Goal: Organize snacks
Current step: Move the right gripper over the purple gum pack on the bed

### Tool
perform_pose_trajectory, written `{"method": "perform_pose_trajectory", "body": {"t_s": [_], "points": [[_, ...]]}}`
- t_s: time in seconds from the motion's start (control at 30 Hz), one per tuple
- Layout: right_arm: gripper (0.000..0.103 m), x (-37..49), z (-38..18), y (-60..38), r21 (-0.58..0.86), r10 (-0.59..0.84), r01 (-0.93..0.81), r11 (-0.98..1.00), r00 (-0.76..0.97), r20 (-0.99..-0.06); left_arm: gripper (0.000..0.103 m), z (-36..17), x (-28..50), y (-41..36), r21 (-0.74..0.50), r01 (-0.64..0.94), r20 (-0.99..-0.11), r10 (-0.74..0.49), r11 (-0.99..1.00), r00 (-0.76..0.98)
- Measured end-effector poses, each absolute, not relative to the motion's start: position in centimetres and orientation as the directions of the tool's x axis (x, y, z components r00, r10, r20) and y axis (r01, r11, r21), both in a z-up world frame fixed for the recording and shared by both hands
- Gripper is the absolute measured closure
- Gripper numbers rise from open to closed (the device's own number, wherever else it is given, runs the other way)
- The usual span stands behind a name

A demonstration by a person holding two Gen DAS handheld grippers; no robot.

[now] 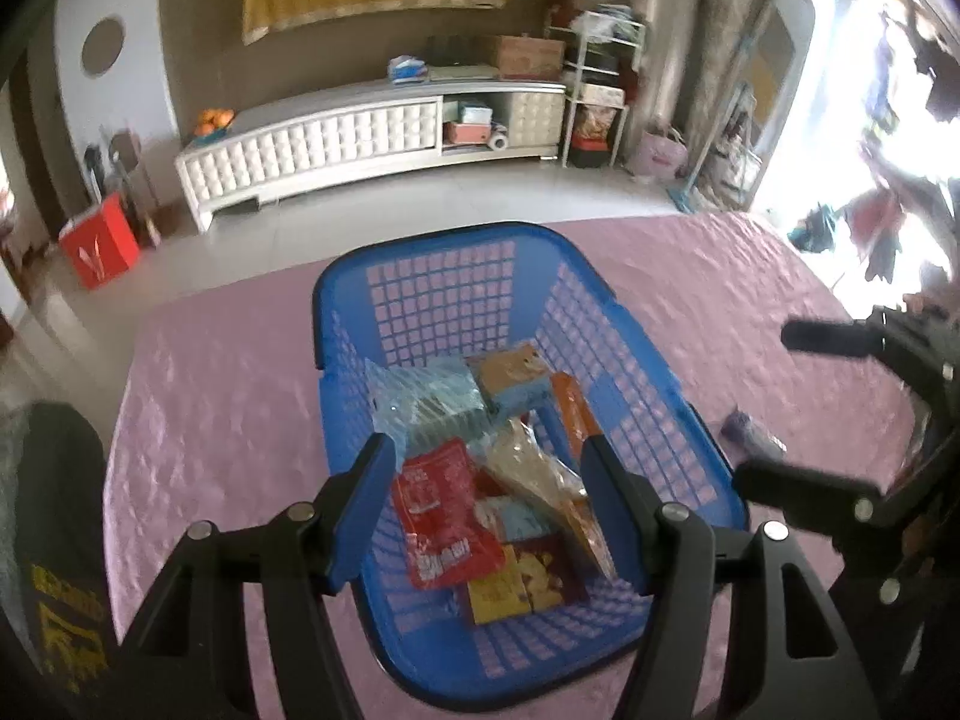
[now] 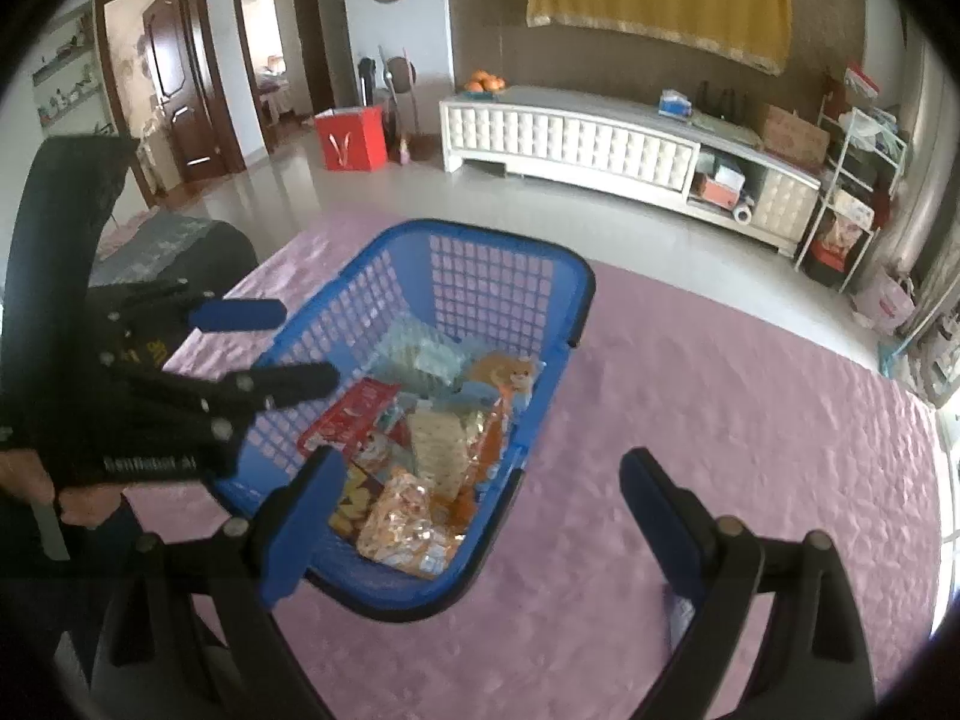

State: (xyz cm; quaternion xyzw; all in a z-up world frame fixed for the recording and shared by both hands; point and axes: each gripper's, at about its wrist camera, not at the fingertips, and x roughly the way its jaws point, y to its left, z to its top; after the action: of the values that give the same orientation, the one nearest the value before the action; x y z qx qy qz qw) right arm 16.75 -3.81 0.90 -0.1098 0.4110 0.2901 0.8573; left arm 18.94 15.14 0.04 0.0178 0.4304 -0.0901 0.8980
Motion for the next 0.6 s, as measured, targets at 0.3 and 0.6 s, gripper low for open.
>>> {"method": "perform_pose_trajectory", "body": {"t_s": [0.3,0.6], "points": [[0.008,14.3,2.9,-6.1,0.072,0.433,-0.581,0.811,0.514,-0.74,0.041,2.6,15.3,11.7,-0.023,0.217,-0.727,-0.166,0.976,0.666],[0.008,13.0,4.0,-10.5,0.042,0.405,-0.55,0.834,0.558,-0.724,0.032,3.8,13.8,9.2,-0.036,0.194,-0.699,-0.163,0.98,0.696]]}}
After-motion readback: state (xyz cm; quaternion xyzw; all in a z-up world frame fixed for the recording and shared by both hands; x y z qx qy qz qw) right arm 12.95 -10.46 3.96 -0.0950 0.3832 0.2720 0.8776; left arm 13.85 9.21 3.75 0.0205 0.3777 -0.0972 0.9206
